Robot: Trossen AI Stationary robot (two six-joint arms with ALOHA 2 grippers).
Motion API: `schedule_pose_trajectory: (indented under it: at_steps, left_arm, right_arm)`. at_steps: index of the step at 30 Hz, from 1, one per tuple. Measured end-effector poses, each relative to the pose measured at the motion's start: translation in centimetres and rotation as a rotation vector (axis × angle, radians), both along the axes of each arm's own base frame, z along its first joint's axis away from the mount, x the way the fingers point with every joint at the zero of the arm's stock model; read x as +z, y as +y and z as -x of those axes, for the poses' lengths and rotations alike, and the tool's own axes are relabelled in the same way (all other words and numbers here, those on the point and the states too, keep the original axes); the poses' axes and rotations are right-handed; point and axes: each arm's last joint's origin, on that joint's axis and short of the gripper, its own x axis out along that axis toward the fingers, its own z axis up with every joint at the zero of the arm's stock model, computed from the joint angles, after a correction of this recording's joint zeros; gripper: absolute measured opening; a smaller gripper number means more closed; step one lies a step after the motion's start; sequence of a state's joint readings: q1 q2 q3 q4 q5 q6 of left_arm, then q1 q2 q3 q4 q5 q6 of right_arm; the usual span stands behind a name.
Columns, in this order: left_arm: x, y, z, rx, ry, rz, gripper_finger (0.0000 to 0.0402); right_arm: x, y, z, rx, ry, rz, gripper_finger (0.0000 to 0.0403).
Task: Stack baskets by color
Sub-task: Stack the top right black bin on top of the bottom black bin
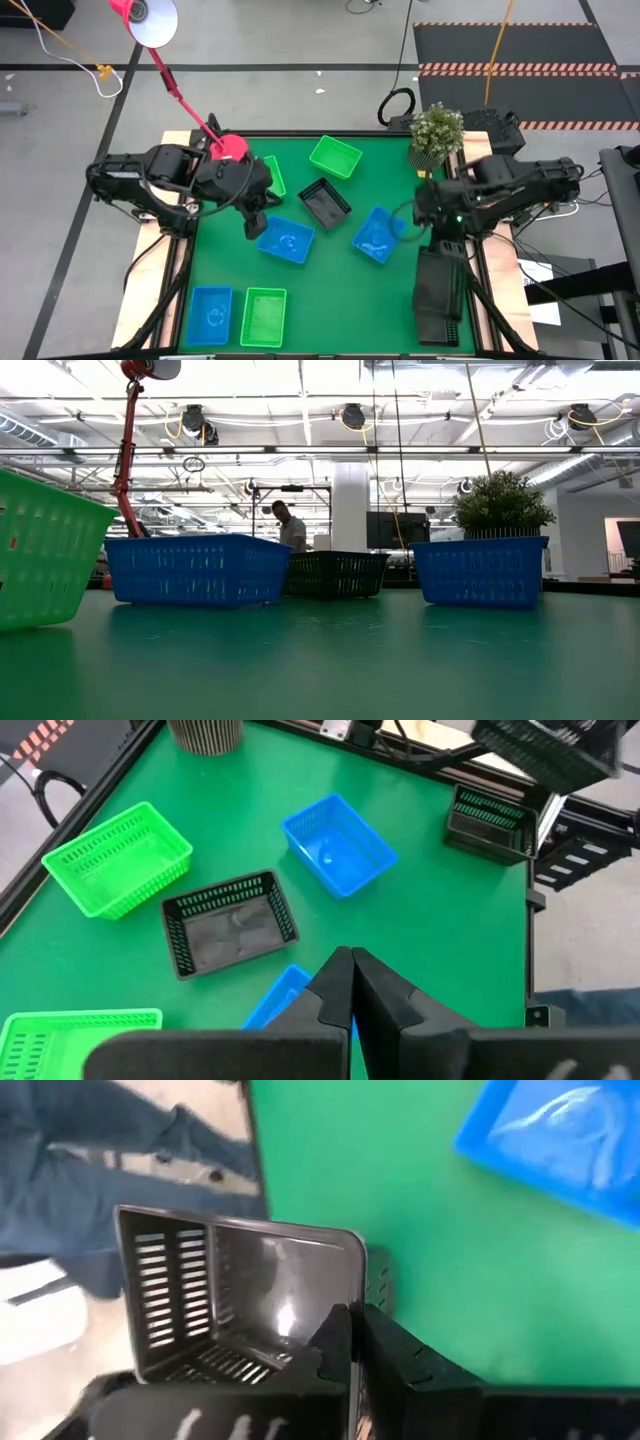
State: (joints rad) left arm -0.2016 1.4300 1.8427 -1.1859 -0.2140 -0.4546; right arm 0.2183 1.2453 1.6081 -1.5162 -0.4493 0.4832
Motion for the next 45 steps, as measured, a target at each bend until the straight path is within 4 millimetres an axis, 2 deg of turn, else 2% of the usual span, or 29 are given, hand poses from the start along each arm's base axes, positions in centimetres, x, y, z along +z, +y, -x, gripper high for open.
schedule_pose_trajectory:
  at_steps: [4,9,15,23,34,45]
  left_arm:
    - [0.0,-0.5,0.1,-0.003,-0.005,-0.01,0.0005]
    - [0.0,-0.8,0.2,0.049,-0.016,0.002,0.0005]
    - [0.2,-0.9,0.1,0.126,-0.045,0.07,0.0005]
    - [0.1,-0.9,-0.1,0.136,-0.051,0.079,0.0005]
    - [0.2,-0.9,-0.1,0.151,-0.057,0.097,0.0005]
    - [0.2,-0.9,-0.1,0.15,-0.056,0.096,0.0005]
  right_arm:
    - [0.1,1.4,0.3,0.031,0.036,-0.067,0.0001]
    - [0.1,2.6,0.8,0.147,0.005,-0.053,0.0001]
    - [0.1,3.3,1.1,0.196,-0.014,-0.037,0.0001]
    - [-0.1,3.8,1.2,0.231,-0.046,0.009,0.0001]
    - [-3.1,4.3,0.0,0.249,-0.039,0.032,0.0001]
    - [-7.3,4.9,-1.1,0.282,-0.018,-0.009,0.0001]
